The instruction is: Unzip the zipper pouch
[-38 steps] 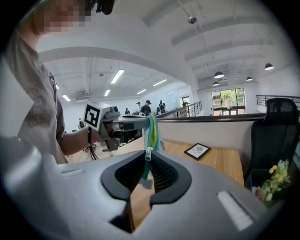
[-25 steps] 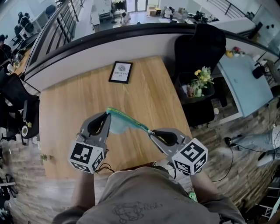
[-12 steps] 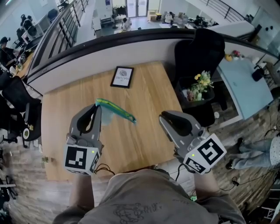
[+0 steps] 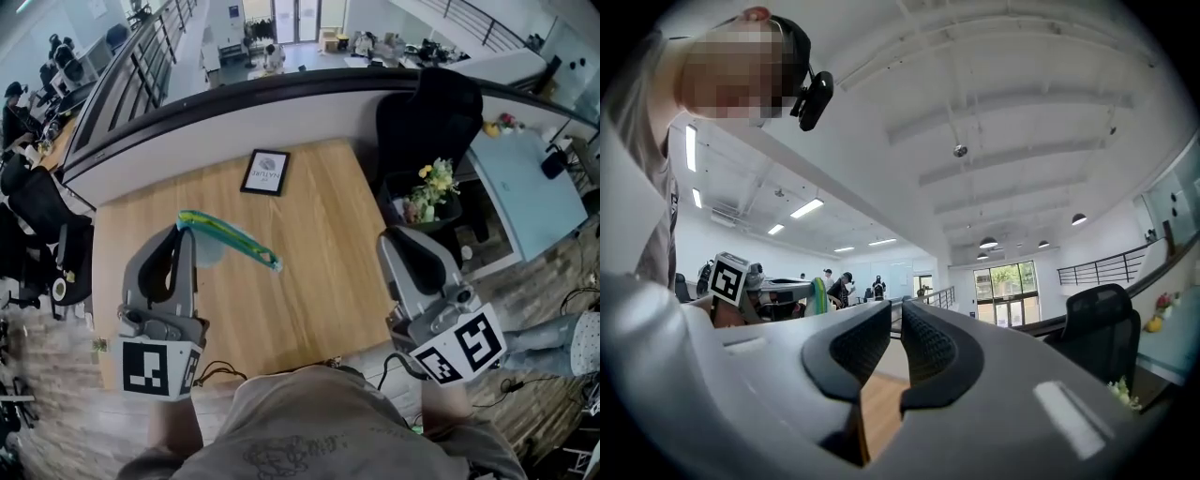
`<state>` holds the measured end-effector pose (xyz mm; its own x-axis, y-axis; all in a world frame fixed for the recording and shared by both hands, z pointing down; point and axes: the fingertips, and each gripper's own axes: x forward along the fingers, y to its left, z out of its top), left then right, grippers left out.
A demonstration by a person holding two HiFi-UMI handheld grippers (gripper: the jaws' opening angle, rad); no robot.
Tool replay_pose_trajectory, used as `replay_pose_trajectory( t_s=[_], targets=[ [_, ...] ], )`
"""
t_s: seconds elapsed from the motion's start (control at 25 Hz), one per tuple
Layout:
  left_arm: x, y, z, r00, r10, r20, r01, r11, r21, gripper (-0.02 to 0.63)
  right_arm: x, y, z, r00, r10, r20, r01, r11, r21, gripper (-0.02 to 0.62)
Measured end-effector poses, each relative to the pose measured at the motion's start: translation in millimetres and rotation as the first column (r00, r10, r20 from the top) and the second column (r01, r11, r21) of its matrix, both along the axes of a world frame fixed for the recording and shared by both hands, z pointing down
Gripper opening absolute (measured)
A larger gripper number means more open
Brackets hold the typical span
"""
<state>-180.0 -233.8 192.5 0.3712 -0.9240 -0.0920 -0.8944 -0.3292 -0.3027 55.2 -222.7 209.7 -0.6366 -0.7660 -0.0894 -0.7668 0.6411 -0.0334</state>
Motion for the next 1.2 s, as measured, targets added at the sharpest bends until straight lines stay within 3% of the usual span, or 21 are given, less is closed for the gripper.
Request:
replay_pose_trajectory(
  t_s=[0.36, 0.64, 1.2],
  targets=[
    [-11.2, 9.7, 41.1, 0.999, -0.046, -0.019, 0.044, 0.995, -0.094, 0.011, 0.9, 3.8, 46.1, 0.997, 0.002, -0.081, -0.011, 0.994, -0.109, 0.027],
    [-5.4, 10.4, 76.9, 0.998, -0.053, -0.024, 0.048, 0.983, -0.175, 0.011, -13.4, 6.4, 85.2, 0.992, -0.061, -0.109, 0.037, 0.978, -0.205, 0.027],
    [-1.5, 14.2, 71.4, 0.998, -0.055, -0.032, 0.049, 0.984, -0.171, 0.011, -21.1, 7.4, 92.7, 0.985, -0.094, -0.142, 0.065, 0.979, -0.195, 0.027]
  ],
)
